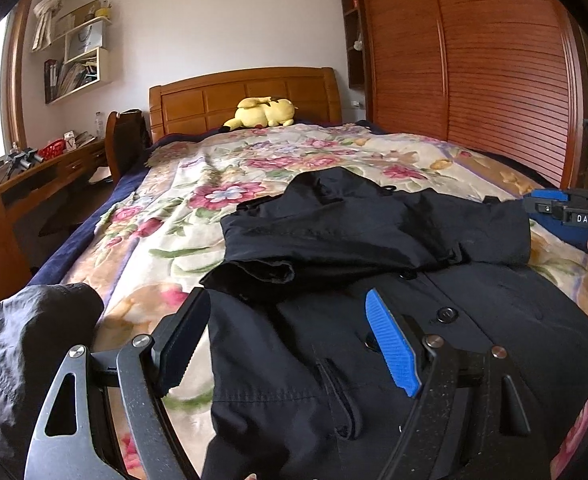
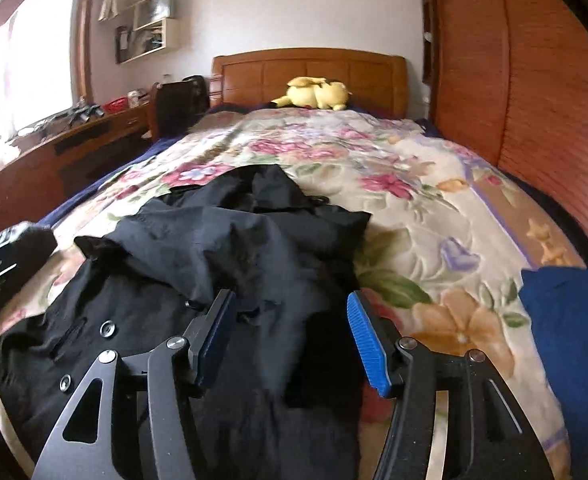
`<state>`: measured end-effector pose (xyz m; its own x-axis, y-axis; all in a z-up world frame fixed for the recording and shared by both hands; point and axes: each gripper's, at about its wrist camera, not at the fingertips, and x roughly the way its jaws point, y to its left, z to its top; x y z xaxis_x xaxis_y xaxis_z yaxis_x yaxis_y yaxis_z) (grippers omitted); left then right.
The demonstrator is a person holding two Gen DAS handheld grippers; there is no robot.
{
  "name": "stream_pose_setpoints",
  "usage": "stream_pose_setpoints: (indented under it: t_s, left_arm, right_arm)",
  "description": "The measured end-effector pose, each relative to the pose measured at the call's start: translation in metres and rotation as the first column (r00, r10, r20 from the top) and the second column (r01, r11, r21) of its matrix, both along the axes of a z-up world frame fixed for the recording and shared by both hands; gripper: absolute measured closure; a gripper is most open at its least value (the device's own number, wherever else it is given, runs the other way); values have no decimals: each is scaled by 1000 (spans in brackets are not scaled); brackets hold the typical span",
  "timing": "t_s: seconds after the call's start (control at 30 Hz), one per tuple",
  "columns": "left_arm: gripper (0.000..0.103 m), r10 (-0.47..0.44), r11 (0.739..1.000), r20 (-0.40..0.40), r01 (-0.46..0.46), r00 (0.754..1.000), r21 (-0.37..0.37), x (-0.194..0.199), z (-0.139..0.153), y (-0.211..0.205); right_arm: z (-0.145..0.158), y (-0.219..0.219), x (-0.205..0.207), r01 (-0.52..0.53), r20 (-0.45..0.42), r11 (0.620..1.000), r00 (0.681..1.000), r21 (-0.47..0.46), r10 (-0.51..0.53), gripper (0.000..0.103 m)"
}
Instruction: Fold large clothes
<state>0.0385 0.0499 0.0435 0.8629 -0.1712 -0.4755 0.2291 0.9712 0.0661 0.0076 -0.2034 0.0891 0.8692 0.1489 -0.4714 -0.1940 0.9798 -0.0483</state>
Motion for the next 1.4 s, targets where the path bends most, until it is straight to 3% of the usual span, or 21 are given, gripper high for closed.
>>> stream_pose_setpoints:
  t_s: [0.17, 0.33, 0.53, 0.67, 0.77, 0.87, 1.1, 1.4]
  left_arm:
    - [22, -6, 1000, -5, 6, 1000, 3, -3, -4, -5]
    - [22, -1, 1000, -18, 2, 1000, 20, -1, -10, -5]
    - [22, 18, 1000, -54, -17, 998, 21, 6, -20, 1]
    - [22, 29, 999, -68, -27, 997, 32, 8, -26, 3]
    - [22, 36, 999, -79, -32, 996, 44, 9, -30, 6]
    - [22, 43, 998, -84, -39, 996, 56, 5, -33, 11]
    - [22, 70, 997, -76, -66, 995, 46, -21, -34, 28]
    - [22, 129, 991, -103, -125, 986, 45, -67, -40, 50]
  right_arm:
    - [-13, 5, 8, -12, -21, 999, 1000, -43, 11, 43]
    - [-20, -18, 34, 79, -46, 995, 996, -60, -82, 43]
    - [-44, -57, 85, 184, -176, 981, 966, -57, -191, 43]
    - [-60, -69, 113, 252, -222, 957, 934, -142, -279, 43]
    - [-62, -76, 124, 247, -247, 964, 933, -96, -263, 43]
    - [-59, -75, 117, 230, -223, 970, 944, -83, -243, 43]
    - [-51, -61, 46, 108, -156, 993, 981, -47, -114, 43]
    - [-56, -59, -34, 3, -148, 999, 989, -37, -9, 43]
